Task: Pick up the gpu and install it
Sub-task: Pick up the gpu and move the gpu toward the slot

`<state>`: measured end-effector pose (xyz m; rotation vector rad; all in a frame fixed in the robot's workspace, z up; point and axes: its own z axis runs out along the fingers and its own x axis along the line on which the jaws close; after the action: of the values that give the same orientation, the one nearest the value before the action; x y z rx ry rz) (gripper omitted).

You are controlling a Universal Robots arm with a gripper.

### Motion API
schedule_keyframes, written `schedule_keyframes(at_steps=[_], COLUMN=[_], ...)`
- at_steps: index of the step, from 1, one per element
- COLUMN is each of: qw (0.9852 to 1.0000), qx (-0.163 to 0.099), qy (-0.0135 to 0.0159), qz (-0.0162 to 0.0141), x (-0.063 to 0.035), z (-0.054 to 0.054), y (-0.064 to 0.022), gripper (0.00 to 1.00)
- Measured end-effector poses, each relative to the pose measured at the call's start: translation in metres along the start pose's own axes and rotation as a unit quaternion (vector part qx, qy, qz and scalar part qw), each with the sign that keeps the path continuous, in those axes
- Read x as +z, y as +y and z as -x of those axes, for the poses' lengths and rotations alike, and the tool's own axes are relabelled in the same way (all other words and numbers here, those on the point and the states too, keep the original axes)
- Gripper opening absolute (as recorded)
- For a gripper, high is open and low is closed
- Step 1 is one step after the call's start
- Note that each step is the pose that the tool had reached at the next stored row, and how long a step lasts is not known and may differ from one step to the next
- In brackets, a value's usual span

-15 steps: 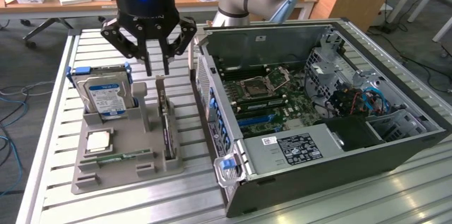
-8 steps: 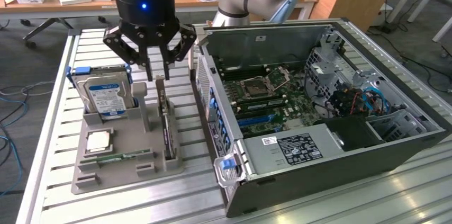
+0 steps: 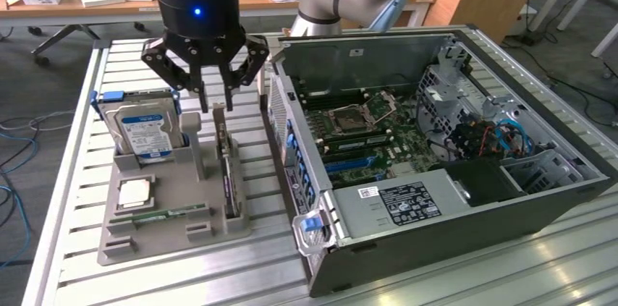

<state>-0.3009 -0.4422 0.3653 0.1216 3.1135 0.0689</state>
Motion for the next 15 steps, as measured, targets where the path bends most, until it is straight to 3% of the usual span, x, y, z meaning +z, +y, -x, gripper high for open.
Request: schedule_keyframes(at_steps=[2,3,15], qw=[1.0,1.0,1.0], qx=[0.0,0.0,0.0], qy=[0.0,0.0,-0.0001], qz=[0.0,0.0,0.0001], x=[0.0,0.0,0.0177], z=[0.0,0.0,0.0], y=[0.0,0.0,-0.0008], gripper=[0.37,0.43,0.43])
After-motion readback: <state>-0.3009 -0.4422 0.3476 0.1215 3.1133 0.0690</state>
